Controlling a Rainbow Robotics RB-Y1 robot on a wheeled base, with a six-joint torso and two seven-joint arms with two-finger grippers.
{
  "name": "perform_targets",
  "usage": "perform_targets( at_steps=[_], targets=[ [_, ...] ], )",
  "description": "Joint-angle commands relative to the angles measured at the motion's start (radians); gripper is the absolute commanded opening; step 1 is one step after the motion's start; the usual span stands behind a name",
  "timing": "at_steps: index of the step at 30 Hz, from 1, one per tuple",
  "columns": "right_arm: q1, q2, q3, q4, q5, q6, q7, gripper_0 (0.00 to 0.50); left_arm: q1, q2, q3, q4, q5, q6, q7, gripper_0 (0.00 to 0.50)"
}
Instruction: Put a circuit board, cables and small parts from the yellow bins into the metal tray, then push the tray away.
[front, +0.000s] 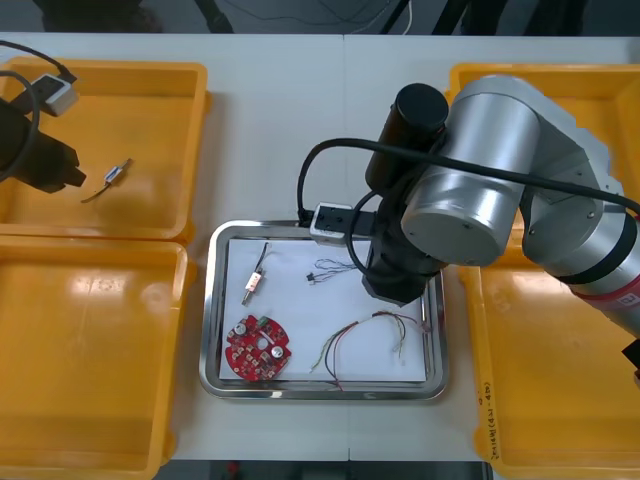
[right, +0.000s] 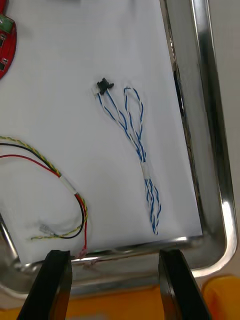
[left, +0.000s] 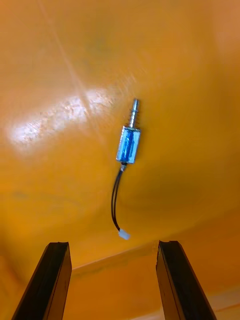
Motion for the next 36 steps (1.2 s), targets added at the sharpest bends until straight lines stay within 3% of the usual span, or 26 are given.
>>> perform_targets(
  at_steps=[1, 7, 13, 21, 28, 36],
  targets=[
    [-0.033, 0.050, -0.122, -0.053, -0.005, 0.056, -0.134, 0.500, -0.111, 0.024, -0.037, 0.065, 0.008, 0.010, -0.007, 0.500],
    [-0.037, 0.023, -0.257, -0.069, -0.014, 0.056, -0.233, 0.500, -0.184, -0.008, -0.083, 0.150, -0.004, 0.007, -0.027, 0.500],
    [-0.027, -0.043, -0.423, -0.069, -0.074, 0.056, -0.329, 0.500, -0.229, -0.035, -0.143, 0.206, -0.025, -0.033, -0.047, 0.500],
    [0.102, -0.170, -0.663, -0.066, -0.174, 0.056, -0.423, 0.500, -0.269, -0.076, -0.168, 0.320, -0.016, -0.084, -0.182, 0.500],
    [0.227, -0.241, -0.821, -0.066, -0.174, 0.056, -0.429, 0.500, -0.287, -0.110, -0.168, 0.386, -0.005, -0.124, -0.276, 0.500],
    [0.358, -0.272, -0.946, -0.067, -0.154, 0.056, -0.437, 0.500, -0.287, -0.137, -0.192, 0.397, -0.013, -0.158, -0.293, 0.500]
  ],
)
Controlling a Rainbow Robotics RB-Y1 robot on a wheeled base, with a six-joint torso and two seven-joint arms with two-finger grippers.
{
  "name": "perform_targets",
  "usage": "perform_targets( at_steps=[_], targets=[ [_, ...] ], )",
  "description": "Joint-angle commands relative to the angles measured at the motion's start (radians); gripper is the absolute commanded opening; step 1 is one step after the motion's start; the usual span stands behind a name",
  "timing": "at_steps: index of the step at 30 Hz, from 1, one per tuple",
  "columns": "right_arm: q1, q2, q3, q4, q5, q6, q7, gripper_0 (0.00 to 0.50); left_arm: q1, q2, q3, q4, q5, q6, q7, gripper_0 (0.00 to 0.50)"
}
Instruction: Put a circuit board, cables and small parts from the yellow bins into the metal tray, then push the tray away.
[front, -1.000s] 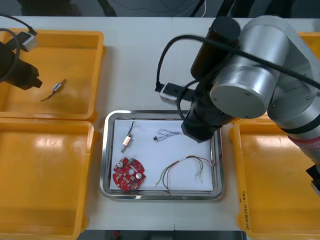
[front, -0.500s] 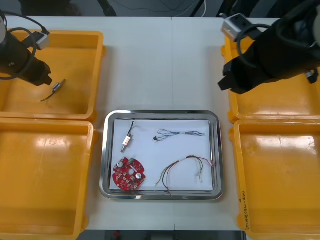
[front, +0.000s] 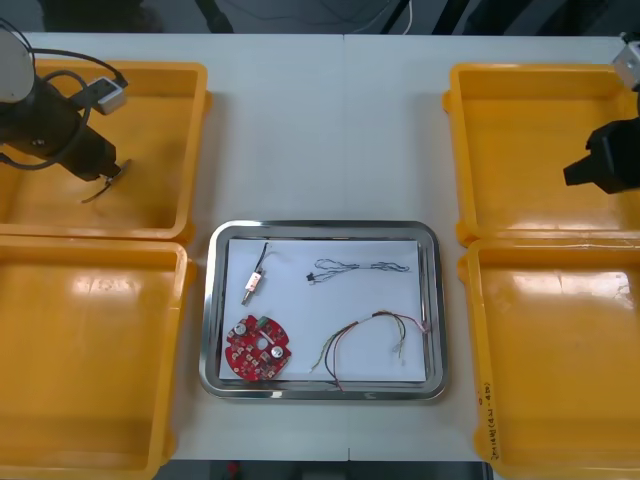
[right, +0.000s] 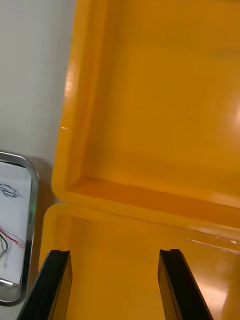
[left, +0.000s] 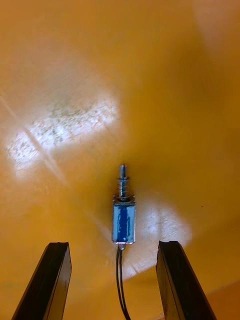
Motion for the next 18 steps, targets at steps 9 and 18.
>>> perform_targets(
  at_steps=[9, 18],
  targets=[
    [0.190, -0.051, -0.157, -0.031, 0.044, 0.003, -0.037, 0.500, -0.051, -0.021, -0.097, 0.034, 0.005, -0.114, -0.015, 0.500],
    [0.243, -0.054, -0.166, -0.042, 0.061, 0.003, -0.040, 0.500, -0.051, -0.024, -0.123, 0.080, 0.006, -0.160, -0.041, 0.500]
  ],
)
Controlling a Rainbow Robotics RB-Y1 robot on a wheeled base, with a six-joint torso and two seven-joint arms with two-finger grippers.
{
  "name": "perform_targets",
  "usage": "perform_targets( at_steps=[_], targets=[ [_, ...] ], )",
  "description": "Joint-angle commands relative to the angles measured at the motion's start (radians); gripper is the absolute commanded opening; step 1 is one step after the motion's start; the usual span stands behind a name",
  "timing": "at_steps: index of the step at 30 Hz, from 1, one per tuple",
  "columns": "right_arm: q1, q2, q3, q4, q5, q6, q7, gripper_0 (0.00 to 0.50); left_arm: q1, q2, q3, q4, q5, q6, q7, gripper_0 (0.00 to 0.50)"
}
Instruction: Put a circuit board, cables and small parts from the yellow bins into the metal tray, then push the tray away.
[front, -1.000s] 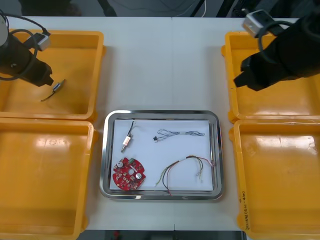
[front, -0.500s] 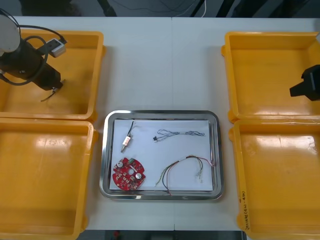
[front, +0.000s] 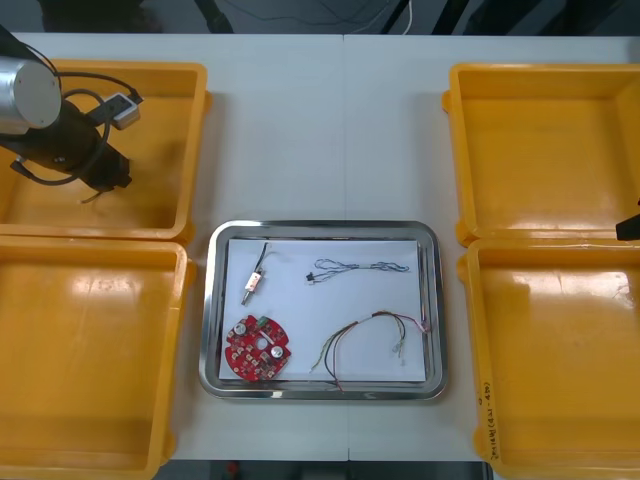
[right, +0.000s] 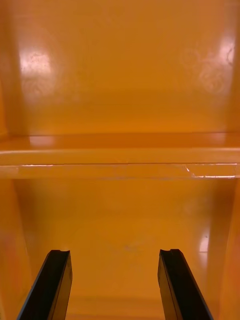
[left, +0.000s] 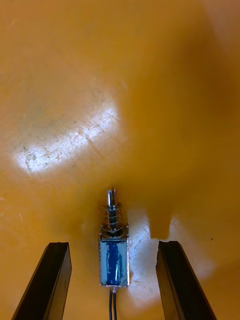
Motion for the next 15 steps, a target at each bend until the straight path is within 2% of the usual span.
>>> perform_targets(
  at_steps=[1, 12, 13, 14, 15],
  targets=[
    [0.019, -0.045, -0.034, -0.040, 0.027, 0.003, -0.041, 0.500, -0.050, -0.011, -0.026, 0.025, 0.005, -0.042, -0.042, 0.500],
    [0.028, -0.047, -0.034, -0.048, 0.032, 0.003, -0.056, 0.500, -0.050, -0.011, -0.045, 0.039, 0.008, -0.070, -0.050, 0.500],
    [0.028, -0.047, -0.034, -0.049, 0.030, 0.003, -0.059, 0.500, -0.050, -0.011, -0.044, 0.039, 0.008, -0.070, -0.049, 0.388],
    [0.028, -0.047, -0.034, -0.052, 0.032, 0.003, -0.062, 0.500, -0.050, -0.011, -0.044, 0.039, 0.008, -0.070, -0.049, 0.120],
    [0.028, -0.047, -0.034, -0.054, 0.030, 0.003, -0.064, 0.500, -0.050, -0.011, -0.045, 0.039, 0.008, -0.070, -0.049, 0.000]
  ],
)
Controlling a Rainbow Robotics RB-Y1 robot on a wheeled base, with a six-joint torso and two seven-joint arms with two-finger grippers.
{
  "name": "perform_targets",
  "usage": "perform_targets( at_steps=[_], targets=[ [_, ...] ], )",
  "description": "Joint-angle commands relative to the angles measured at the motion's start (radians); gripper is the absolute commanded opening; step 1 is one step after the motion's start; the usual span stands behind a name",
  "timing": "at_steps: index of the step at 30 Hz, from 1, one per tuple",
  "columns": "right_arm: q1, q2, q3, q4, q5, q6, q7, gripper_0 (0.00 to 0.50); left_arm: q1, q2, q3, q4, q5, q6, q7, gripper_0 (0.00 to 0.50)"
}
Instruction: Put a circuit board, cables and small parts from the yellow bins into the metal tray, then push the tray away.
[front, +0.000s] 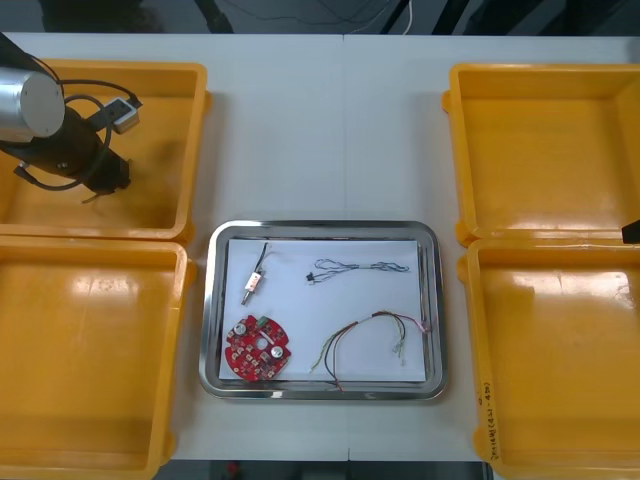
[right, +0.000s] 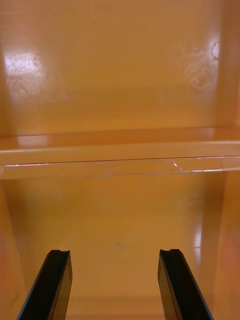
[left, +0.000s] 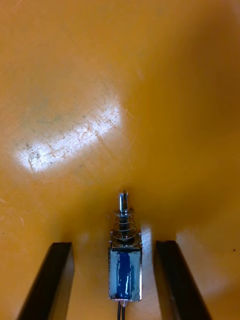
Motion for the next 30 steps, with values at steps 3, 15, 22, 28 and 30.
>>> perform_targets(
  at_steps=[3, 15, 22, 28, 30],
  targets=[
    [0.013, -0.045, -0.034, -0.044, -0.001, 0.003, -0.052, 0.500, -0.048, -0.010, -0.012, 0.002, 0.008, -0.011, -0.049, 0.000],
    [0.013, -0.045, -0.034, -0.045, 0.018, 0.003, -0.055, 0.500, -0.048, 0.002, 0.024, 0.002, 0.022, 0.012, -0.050, 0.000],
    [0.013, -0.045, -0.034, -0.045, 0.022, 0.003, -0.055, 0.500, -0.048, 0.003, 0.129, -0.027, 0.007, 0.118, -0.041, 0.000],
    [0.013, -0.045, -0.034, -0.045, 0.022, 0.003, -0.061, 0.500, -0.048, 0.002, 0.199, -0.059, -0.013, 0.216, -0.013, 0.000],
    [0.013, -0.045, -0.034, -0.045, 0.021, 0.003, -0.063, 0.500, -0.047, 0.002, 0.221, -0.081, -0.019, 0.250, -0.004, 0.000]
  ],
)
